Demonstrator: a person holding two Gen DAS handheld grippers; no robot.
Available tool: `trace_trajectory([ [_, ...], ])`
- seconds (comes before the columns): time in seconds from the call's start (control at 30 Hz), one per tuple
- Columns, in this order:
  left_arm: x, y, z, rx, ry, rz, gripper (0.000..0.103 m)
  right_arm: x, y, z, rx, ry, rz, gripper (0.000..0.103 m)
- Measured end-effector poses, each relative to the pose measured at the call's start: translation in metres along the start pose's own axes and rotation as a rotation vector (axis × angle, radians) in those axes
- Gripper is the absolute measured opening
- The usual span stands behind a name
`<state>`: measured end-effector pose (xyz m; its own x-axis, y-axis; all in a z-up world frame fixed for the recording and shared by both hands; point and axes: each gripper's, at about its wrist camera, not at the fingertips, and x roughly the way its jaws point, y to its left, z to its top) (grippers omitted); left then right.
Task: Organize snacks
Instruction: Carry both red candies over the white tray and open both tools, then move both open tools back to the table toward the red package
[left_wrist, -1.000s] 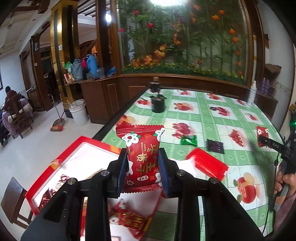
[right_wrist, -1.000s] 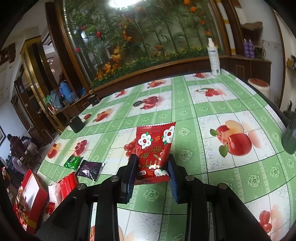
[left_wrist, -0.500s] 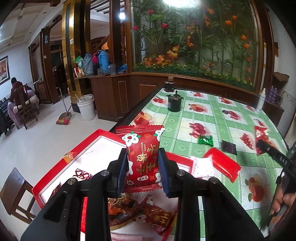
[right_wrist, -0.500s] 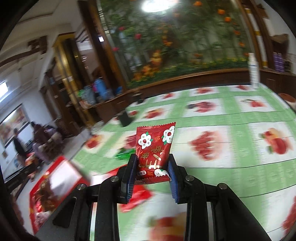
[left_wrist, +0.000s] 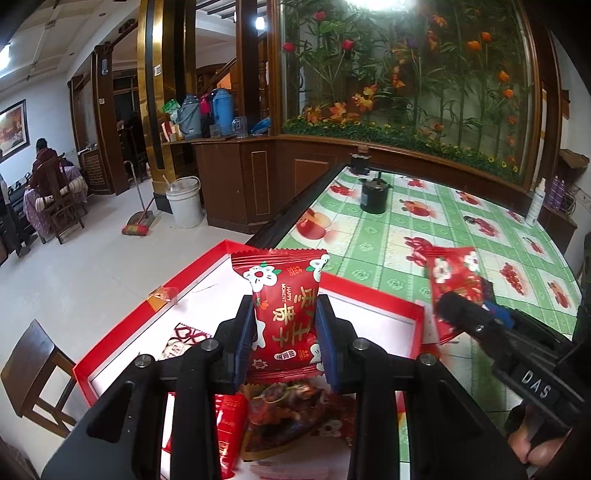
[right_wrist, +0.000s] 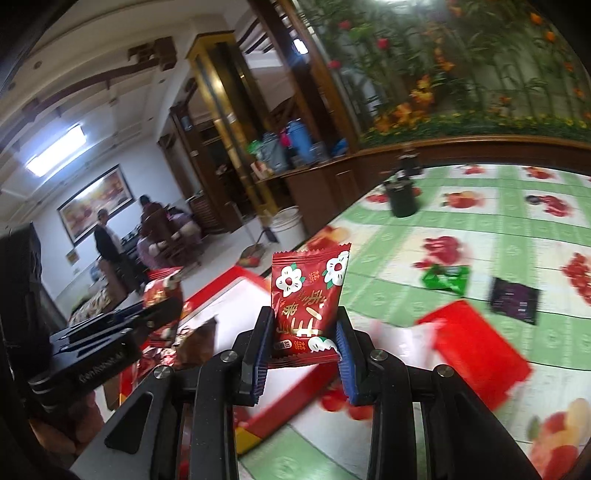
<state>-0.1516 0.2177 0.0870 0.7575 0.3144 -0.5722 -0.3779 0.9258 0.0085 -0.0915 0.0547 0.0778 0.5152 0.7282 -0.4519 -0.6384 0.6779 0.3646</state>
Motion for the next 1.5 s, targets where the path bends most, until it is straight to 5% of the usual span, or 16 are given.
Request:
trace_trajectory([
  [0.33, 0.016, 0.016, -0.011, -0.037, 0.034, 0.057, 0.032, 0.033, 0.035, -0.004, -0.08, 0.073, 0.047, 0.035],
  [0.43, 0.017, 0.019, -0.015, -0.051, 0.035, 0.08, 0.047, 0.034, 0.036, -0.005, -0.093, 0.09, 0.051, 0.037],
  [0.83, 0.005, 0.008, -0.01, -0.013, 0.003, 0.107, 0.065, 0.014, -0.003, 0.012, -0.004, 0.035, -0.022, 0.052],
  [1.2, 0.0, -0.033, -0.005, 0.073, 0.006, 0.047, 0.067, -0.008, -0.087, 0.033, 0.12, 0.004, -0.292, 0.061],
  [1.5, -0.005, -0.077, -0.004, 0.168, -0.005, -0.012, 0.071, -0.014, -0.09, 0.041, 0.087, -0.007, -0.417, 0.064],
])
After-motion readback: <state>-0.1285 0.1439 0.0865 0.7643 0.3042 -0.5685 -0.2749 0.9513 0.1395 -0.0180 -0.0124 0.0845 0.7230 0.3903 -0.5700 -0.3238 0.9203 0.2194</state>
